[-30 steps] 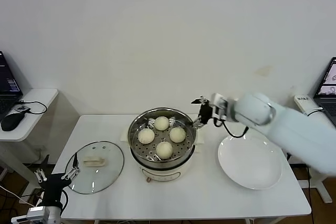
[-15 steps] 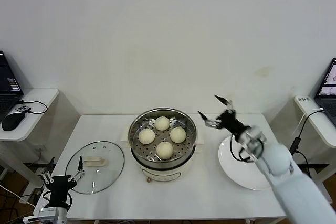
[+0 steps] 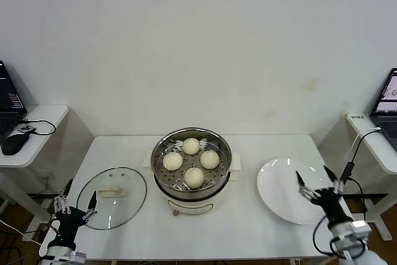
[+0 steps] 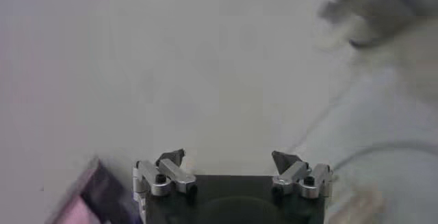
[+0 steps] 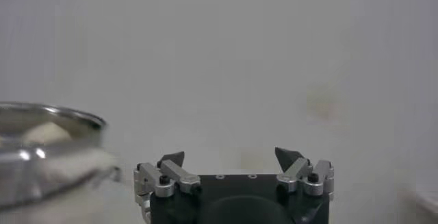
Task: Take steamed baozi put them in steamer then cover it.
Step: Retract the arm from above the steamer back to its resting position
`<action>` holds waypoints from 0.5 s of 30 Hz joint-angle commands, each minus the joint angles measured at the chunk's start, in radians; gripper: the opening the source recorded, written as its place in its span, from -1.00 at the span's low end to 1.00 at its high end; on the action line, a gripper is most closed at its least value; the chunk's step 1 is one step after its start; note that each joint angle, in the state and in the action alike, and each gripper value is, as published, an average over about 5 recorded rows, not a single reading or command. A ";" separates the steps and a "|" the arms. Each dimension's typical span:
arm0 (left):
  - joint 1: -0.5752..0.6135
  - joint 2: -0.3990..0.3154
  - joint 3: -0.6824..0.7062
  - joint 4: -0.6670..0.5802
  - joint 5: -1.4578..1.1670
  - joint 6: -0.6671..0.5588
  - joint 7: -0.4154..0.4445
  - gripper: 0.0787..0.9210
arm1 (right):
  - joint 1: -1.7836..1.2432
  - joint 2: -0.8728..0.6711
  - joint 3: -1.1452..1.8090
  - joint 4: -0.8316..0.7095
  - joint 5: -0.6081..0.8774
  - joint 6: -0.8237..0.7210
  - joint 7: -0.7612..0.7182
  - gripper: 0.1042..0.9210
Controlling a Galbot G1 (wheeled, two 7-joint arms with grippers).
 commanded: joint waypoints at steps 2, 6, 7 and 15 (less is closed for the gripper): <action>-0.021 0.038 -0.016 0.059 0.524 -0.019 0.079 0.77 | -0.073 0.110 0.122 -0.023 -0.016 0.051 0.007 0.76; -0.024 0.040 -0.004 0.063 0.522 -0.024 0.072 0.77 | -0.070 0.113 0.124 -0.053 -0.014 0.057 0.009 0.76; -0.027 0.041 -0.001 0.064 0.520 -0.025 0.073 0.77 | -0.067 0.114 0.123 -0.060 -0.014 0.058 0.010 0.76; -0.083 0.052 0.040 0.111 0.505 -0.024 0.090 0.77 | -0.054 0.137 0.113 -0.104 -0.038 0.063 0.011 0.76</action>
